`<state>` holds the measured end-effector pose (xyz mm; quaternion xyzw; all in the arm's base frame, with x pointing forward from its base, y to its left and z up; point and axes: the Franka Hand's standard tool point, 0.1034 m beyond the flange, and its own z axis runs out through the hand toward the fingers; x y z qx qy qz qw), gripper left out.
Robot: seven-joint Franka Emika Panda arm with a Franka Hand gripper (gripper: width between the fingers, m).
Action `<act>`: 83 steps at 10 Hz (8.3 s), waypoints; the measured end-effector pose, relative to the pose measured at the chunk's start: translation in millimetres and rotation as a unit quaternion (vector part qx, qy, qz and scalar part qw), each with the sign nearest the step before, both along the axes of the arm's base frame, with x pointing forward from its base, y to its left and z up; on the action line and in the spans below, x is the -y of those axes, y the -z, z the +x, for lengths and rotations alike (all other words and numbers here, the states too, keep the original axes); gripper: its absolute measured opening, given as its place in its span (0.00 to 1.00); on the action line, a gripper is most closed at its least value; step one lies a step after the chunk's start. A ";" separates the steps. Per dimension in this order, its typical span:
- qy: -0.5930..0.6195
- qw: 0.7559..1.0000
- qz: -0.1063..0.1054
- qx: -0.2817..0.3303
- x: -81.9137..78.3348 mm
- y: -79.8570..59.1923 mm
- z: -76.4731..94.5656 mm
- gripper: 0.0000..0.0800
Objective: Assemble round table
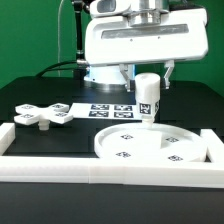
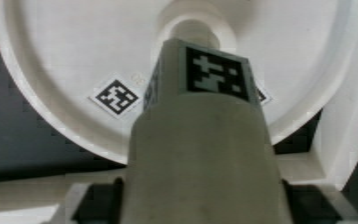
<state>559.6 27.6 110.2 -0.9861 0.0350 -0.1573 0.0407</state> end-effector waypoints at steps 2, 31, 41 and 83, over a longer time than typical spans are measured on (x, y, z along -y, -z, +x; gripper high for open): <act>-0.004 1.000 0.000 0.002 -3.9 0.6 3.8 0.51; -0.001 0.999 -0.016 0.040 1.2 7.0 5.7 0.81; -0.027 0.990 0.030 -0.132 -0.5 -0.6 5.8 0.81; 0.648 0.714 0.170 -0.200 -9.3 30.6 6.9 0.51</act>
Offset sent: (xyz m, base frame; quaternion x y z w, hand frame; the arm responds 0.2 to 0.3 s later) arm 0.0000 0.0000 0.0000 0.0000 0.0000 0.0000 1.0000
